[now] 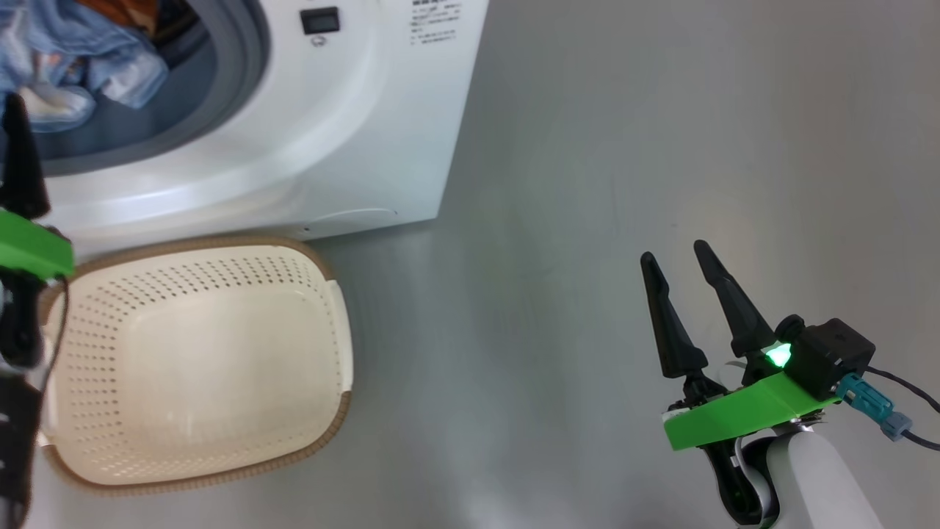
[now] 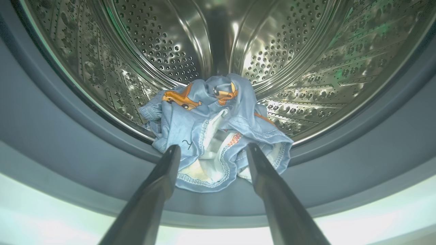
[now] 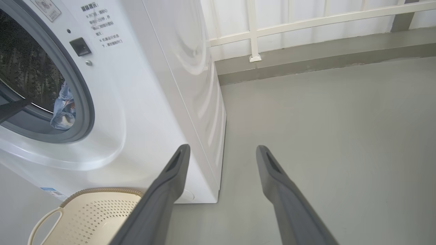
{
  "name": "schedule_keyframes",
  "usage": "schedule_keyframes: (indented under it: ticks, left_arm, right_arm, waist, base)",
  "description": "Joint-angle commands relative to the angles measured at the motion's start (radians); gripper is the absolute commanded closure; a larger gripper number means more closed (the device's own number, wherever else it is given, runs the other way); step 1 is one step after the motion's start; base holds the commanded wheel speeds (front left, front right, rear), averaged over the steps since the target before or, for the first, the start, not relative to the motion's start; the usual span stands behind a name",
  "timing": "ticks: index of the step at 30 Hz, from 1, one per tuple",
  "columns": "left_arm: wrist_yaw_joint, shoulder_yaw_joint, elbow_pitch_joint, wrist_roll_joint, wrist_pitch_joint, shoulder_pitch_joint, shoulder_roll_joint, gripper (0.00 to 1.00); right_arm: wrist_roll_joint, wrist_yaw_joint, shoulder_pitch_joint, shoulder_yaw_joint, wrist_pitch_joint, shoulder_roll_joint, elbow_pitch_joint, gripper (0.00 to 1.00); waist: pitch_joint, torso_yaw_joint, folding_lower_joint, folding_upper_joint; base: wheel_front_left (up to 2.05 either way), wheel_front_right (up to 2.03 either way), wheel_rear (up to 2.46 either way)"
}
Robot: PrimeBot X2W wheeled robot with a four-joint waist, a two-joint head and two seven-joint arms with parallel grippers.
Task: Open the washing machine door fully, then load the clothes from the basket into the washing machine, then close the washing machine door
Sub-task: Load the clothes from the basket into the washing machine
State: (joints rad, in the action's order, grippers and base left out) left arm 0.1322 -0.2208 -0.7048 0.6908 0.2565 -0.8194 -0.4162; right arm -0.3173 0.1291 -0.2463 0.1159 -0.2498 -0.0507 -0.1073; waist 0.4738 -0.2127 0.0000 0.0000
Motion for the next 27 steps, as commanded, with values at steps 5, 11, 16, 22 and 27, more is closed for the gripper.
schedule_keyframes:
  ticks: [5,11,16,22,27]
  left_arm:
    - [-0.002,0.083,0.084,-0.067,0.005,0.091,-0.002,0.0]
    - [-0.002,0.144,0.142,-0.111,0.005,0.216,0.049,0.0]
    - [-0.002,0.168,0.18,-0.141,0.005,0.299,0.076,0.0]
    - [-0.002,0.205,0.227,-0.175,0.005,0.398,0.101,0.0]
    - [-0.002,0.22,0.271,-0.194,0.005,0.477,0.116,0.0]
  right_arm:
    - [0.016,0.002,0.036,0.002,-0.012,0.0,0.009,0.0]
    - [0.03,0.002,0.066,-0.016,-0.012,0.0,-0.004,0.0]
    - [0.04,0.002,0.092,-0.03,-0.012,-0.006,-0.015,0.0]
    - [0.035,0.002,0.12,-0.038,-0.012,-0.025,-0.023,0.0]
    - [0.027,0.002,0.145,-0.042,-0.012,-0.041,-0.028,0.0]
  waist:
    - [-0.059,0.046,0.0,0.0]
    - [-0.118,0.079,0.0,0.0]
    - [-0.164,0.106,0.0,0.0]
    - [-0.218,0.131,0.0,0.0]
    - [-0.258,0.146,0.0,0.0]
  base:
    - [0.0,0.0,0.0]
    - [0.0,0.0,0.0]
    - [0.0,0.0,0.0]
    - [0.0,0.0,0.0]
    - [0.0,0.0,0.0]
